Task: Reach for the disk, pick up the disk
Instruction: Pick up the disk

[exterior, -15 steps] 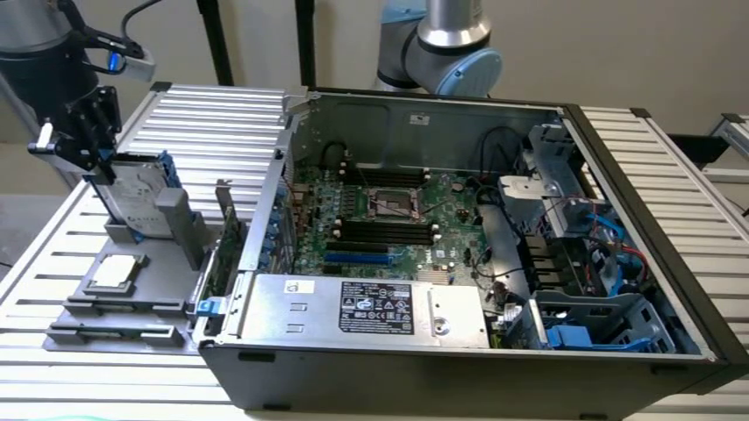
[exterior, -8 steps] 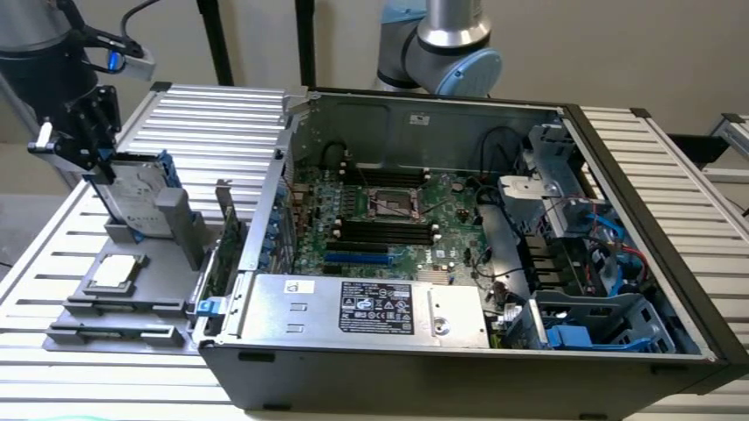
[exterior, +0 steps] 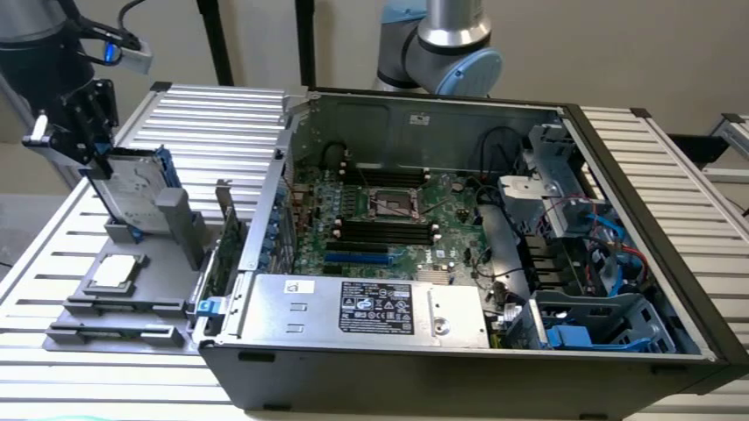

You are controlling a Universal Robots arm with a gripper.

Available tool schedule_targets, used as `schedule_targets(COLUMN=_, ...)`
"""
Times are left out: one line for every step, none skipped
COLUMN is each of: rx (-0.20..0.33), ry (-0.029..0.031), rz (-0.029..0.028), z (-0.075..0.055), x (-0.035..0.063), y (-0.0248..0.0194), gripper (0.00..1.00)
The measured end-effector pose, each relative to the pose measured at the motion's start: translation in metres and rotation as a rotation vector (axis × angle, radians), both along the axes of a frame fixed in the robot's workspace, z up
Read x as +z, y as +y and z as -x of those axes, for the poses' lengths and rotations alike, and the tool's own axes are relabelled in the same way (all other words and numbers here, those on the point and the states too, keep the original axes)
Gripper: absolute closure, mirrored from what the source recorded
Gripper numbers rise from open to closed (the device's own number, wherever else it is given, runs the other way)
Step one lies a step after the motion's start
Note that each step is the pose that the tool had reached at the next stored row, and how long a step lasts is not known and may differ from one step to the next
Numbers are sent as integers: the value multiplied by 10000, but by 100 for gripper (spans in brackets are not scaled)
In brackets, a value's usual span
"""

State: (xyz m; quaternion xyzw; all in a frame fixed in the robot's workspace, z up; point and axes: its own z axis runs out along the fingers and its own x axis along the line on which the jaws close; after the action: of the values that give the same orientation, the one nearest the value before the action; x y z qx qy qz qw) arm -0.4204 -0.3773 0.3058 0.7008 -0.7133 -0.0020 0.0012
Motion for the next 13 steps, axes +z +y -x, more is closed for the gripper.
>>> schedule_targets(rx=0, ry=-1, rz=-1, z=0, x=33, y=0, gripper=67)
schedule_targets(rx=0, ry=-1, rz=-1, z=0, x=70, y=0, gripper=67)
schedule_targets(rx=1, ry=1, rz=0, z=0, x=110, y=0, gripper=67)
schedule_targets(rx=0, ry=0, rz=-1, z=0, x=156, y=0, gripper=67)
schedule_targets(rx=0, ry=-2, rz=-1, z=0, x=199, y=0, gripper=67)
schedule_targets(rx=1, ry=-1, rz=-1, z=0, x=246, y=0, gripper=67)
schedule_targets(rx=0, ry=-2, rz=-1, z=0, x=292, y=0, gripper=67)
schedule_targets(rx=0, ry=-1, rz=-1, z=0, x=337, y=-1, gripper=67)
schedule_targets(rx=1, ry=0, rz=0, z=-1, x=382, y=-1, gripper=67)
schedule_targets(rx=1, ry=-1, rz=-1, z=-1, x=427, y=-2, gripper=67)
schedule_targets(rx=1, ry=-1, rz=0, z=-2, x=472, y=-2, gripper=67)
schedule_targets(rx=2, ry=-1, rz=-1, z=-5, x=517, y=-3, gripper=67)
schedule_targets(rx=3, ry=-2, rz=-4, z=-8, x=562, y=-4, gripper=67)
